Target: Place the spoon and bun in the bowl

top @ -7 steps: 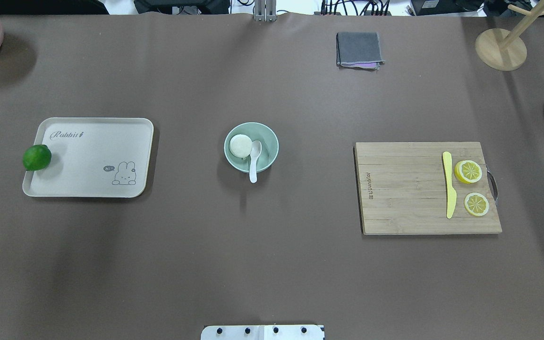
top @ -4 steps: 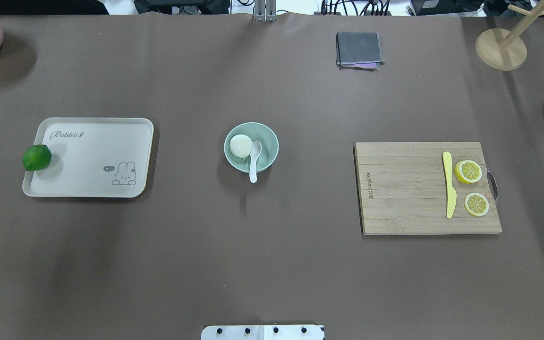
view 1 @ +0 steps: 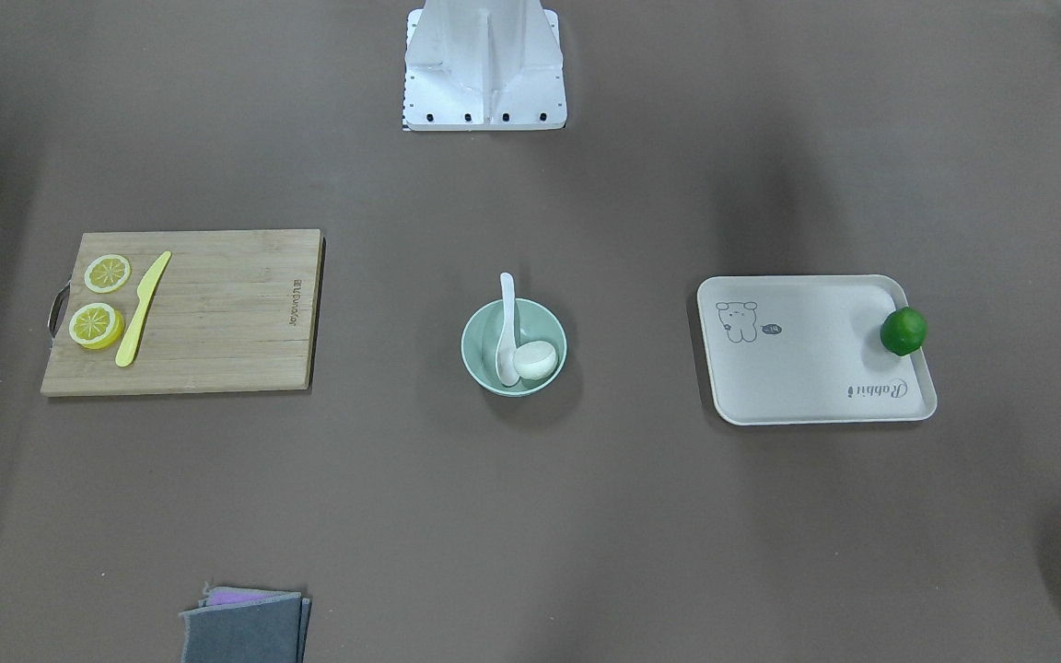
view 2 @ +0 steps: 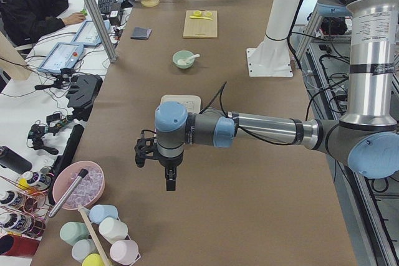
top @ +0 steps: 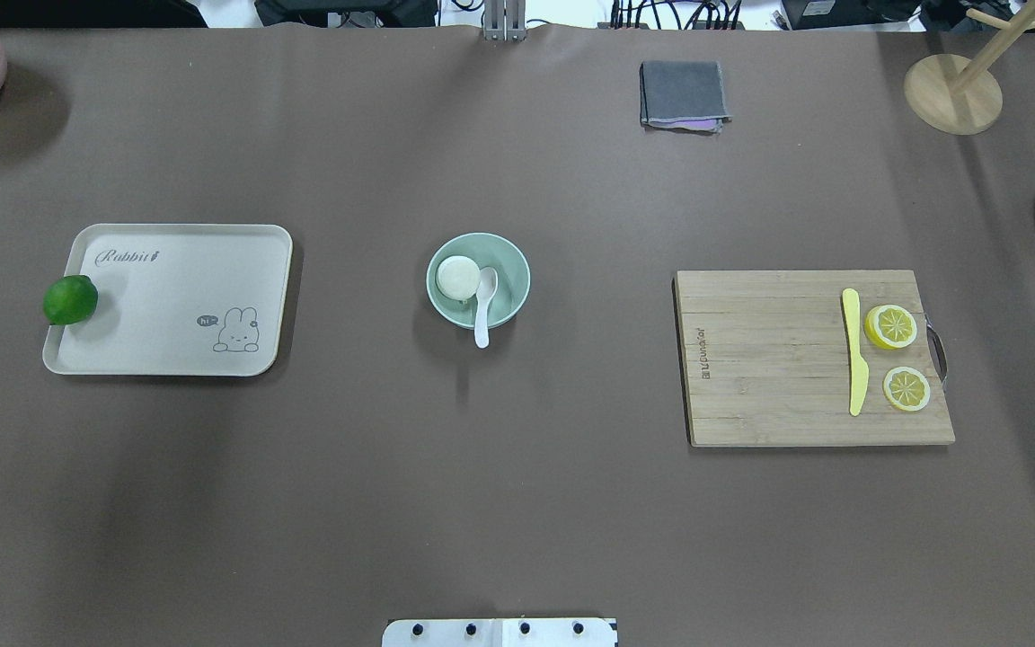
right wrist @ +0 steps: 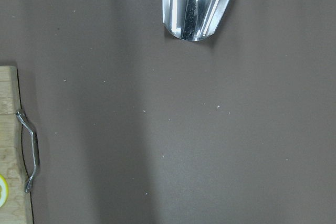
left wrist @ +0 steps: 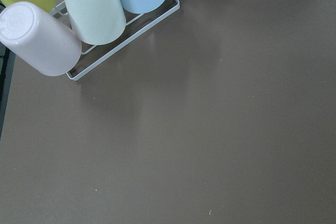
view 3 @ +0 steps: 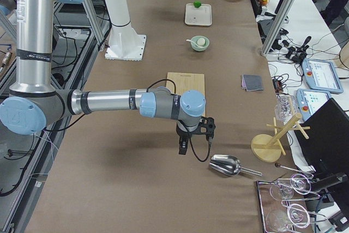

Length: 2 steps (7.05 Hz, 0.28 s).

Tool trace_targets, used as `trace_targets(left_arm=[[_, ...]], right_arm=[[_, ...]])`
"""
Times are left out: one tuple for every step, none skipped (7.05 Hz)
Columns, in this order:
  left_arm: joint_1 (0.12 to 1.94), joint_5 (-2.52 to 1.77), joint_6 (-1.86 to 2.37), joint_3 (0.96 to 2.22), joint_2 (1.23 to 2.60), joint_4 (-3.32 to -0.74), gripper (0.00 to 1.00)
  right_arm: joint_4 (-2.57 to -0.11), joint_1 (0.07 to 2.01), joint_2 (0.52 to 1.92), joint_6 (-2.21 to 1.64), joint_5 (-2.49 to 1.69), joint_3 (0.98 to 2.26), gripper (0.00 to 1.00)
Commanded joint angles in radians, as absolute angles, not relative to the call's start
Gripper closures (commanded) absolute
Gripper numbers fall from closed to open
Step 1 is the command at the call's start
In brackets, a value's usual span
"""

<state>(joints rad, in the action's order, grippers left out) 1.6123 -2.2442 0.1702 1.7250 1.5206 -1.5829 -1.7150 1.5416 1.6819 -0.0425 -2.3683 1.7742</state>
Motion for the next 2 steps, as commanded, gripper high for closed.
trace_targets(left_arm=[[1.612, -2.243, 0.17, 1.724, 1.525, -1.583, 0.02], [1.612, -2.244, 0.172, 1.724, 1.525, -1.583, 0.02]], right_arm=[[-1.715, 1.542, 1.677, -0.046, -2.368, 1.775, 0.0], [-1.715, 1.542, 1.677, -0.046, -2.37, 1.776, 0.0]])
